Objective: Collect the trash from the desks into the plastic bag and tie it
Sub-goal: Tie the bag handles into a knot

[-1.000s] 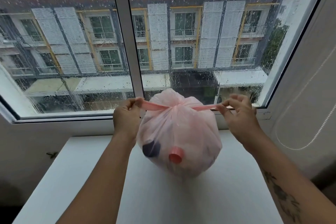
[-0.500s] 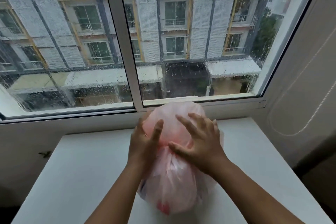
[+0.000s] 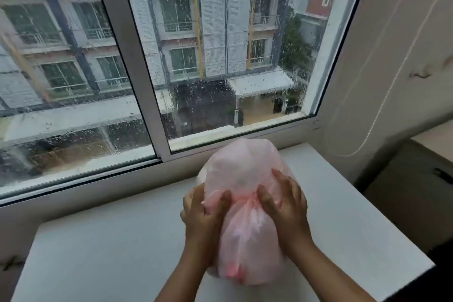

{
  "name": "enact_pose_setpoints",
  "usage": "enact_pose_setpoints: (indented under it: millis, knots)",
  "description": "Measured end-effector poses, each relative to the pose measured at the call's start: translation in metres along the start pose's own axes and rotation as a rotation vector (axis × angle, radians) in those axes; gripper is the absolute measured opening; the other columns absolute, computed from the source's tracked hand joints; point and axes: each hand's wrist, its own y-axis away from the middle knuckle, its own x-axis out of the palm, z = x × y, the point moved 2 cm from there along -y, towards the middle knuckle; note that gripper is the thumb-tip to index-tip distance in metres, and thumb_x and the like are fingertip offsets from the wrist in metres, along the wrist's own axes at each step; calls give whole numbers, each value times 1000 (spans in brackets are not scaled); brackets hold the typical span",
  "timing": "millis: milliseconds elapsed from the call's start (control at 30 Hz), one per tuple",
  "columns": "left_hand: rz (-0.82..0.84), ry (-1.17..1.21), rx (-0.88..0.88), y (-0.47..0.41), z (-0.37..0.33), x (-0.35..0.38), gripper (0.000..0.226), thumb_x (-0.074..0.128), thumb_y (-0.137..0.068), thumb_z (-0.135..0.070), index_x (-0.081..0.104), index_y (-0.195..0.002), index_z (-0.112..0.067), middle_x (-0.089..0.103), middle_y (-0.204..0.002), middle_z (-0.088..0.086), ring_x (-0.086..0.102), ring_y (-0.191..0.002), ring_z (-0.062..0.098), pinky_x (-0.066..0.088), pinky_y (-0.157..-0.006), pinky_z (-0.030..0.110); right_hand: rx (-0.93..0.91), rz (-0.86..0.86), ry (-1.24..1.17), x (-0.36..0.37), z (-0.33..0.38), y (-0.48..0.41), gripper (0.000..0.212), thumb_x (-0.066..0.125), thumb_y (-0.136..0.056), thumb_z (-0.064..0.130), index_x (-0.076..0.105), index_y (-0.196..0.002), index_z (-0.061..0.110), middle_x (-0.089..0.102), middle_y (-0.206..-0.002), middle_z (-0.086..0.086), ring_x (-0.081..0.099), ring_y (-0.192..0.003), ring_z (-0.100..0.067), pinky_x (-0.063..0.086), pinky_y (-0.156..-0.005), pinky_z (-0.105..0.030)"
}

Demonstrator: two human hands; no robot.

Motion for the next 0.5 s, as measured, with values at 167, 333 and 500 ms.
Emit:
enact_pose_setpoints:
  millis: [167,333,500]
  knots:
    - [110,47,79,15,-46,31,38,48,-56,-83,41,-92,-73,37,-117,-13,38,-120,21,39,-88,36,-5,-116,-140,-26,-7,16,81,27,-66,84,37,-136,44,38,-147,4,31,-134,-23,32,-110,-44]
    - [141,65,144,45,-69,82,32,49,-59,-81,39,-89,-76,39,-118,-10,39,-118,23,41,-84,34,4,-209,-217,-74,-39,21,84,25,-63,94,41,-129,45,43,-144,3,37,-131,-22,36,-109,-46]
    - [177,107,165,92,-92,166,34,50,-64,-81,40,-96,-72,42,-121,-10,43,-119,23,48,-89,38,-44,-298,-266,-152,-96,20,51,42,-74,76,45,-120,54,47,-134,8,43,-125,-21,41,-101,-40]
